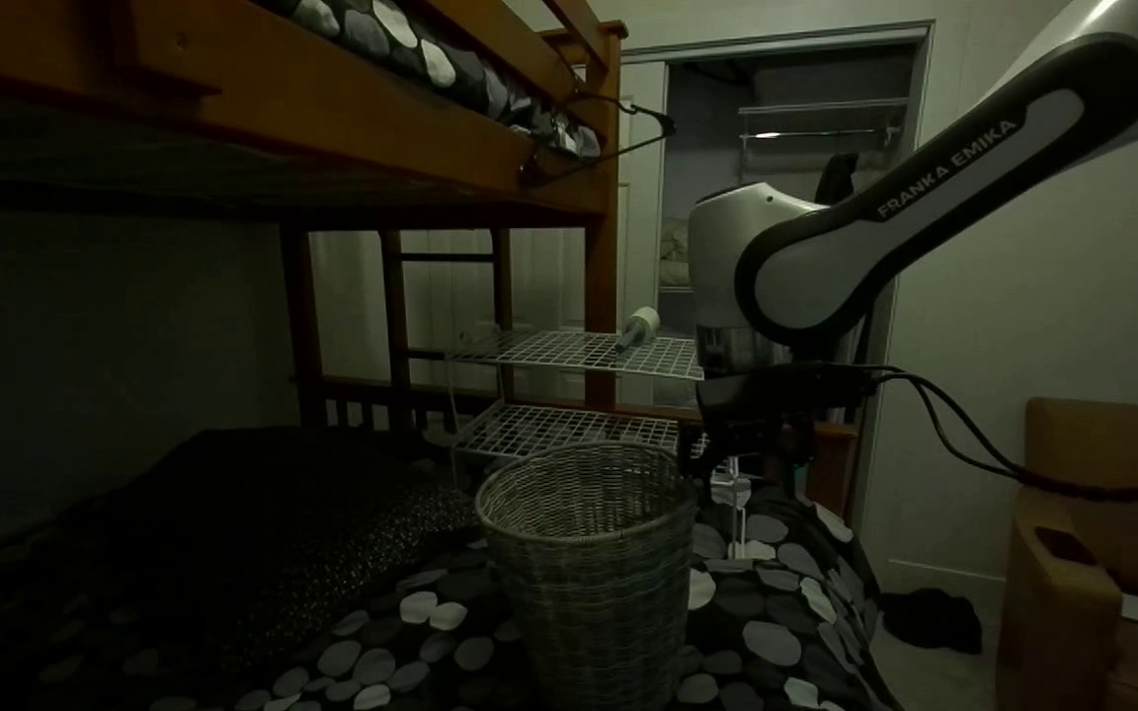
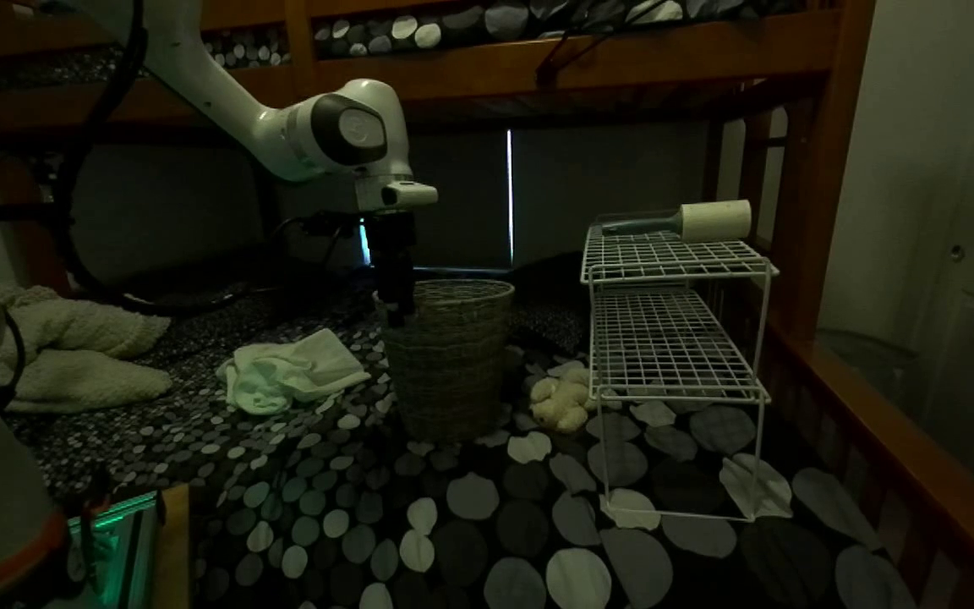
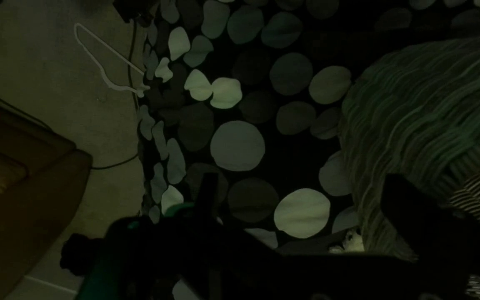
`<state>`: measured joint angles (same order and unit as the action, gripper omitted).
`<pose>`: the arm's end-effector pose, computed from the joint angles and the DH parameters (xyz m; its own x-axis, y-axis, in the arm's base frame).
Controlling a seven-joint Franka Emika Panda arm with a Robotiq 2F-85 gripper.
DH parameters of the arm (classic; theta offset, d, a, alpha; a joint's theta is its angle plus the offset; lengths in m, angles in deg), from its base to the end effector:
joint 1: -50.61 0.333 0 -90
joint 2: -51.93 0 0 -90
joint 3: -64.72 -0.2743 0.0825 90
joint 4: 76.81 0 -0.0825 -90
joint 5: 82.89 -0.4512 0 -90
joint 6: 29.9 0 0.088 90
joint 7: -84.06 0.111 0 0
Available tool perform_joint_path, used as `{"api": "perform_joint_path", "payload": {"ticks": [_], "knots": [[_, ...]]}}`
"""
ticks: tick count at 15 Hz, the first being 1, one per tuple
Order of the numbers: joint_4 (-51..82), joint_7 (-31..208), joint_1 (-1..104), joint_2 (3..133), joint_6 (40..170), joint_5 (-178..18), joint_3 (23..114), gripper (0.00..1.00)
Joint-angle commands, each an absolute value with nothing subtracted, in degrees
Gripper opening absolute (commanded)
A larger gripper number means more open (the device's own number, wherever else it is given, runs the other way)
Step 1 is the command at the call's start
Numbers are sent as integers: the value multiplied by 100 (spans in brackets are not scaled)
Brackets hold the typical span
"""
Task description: Move the basket to the left, then put the towel on the rack
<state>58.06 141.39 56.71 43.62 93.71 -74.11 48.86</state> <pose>0.5005 0.1915 0.2962 0.8608 -0.4990 0.1003 -0.5087 -0.8491 0.1420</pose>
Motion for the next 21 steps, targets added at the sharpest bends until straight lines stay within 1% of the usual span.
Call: {"api": "perform_joint_path", "payload": {"ticks": [1,3,6,12,19,21], "knots": [[5804,14146,5764,4383,9359,-7398,4989,100],[5815,14239,5809,4394,9643,-7670,5002,100],[5778,13919,5821,4101,9761,-8194,5142,100],[5511,13759,5818,4020,9793,-8676,5174,100],[5492,14271,5897,5276,10688,-8503,5084,100],[5403,14337,5971,5570,10610,-8539,5144,100]]}}
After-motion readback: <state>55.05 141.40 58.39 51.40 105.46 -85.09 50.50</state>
